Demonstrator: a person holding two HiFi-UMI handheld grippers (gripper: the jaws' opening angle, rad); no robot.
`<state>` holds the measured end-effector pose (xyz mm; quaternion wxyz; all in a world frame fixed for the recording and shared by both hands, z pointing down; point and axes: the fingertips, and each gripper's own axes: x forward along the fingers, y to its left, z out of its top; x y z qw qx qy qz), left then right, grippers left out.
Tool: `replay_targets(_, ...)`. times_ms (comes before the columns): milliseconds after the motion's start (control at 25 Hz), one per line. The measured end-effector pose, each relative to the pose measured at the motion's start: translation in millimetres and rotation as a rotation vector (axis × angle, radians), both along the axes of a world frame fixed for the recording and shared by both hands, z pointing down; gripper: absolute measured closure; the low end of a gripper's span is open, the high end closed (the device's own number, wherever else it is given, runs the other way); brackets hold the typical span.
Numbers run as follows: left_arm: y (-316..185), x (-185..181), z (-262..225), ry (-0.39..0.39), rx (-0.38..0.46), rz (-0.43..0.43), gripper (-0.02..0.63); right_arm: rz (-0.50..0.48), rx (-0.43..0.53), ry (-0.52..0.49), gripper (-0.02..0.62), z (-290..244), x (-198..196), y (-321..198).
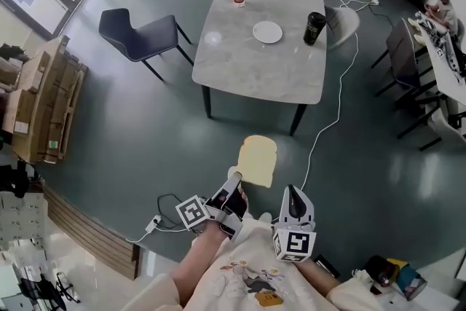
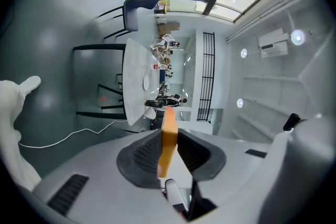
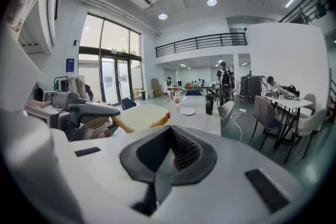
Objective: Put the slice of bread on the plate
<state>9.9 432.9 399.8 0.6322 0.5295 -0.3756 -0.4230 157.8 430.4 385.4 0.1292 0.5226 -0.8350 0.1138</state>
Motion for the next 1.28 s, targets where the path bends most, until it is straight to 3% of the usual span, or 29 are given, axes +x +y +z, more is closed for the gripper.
replay_targets(320, -85, -75, -10, 0.003, 0.038, 0.061, 0.508, 0.063, 0.057, 0.018, 0.591, -17, -75, -90)
replay_targets(520, -120, -106, 3, 0.017, 0.029, 0.108, 0.508, 0.126, 0.034, 0.03, 0.591, -5, -101, -118)
replay_targets(960, -186, -91, 16, 0.05, -0.004, 0.185, 0.508, 0.148, 0.032, 0.037, 0.591, -7, -117, -184)
replay_targets(1280, -270, -81, 4, 0.0, -0.005, 0.17, 0.508, 0.119, 0.048, -0.032, 0.59, -21, -109, -285)
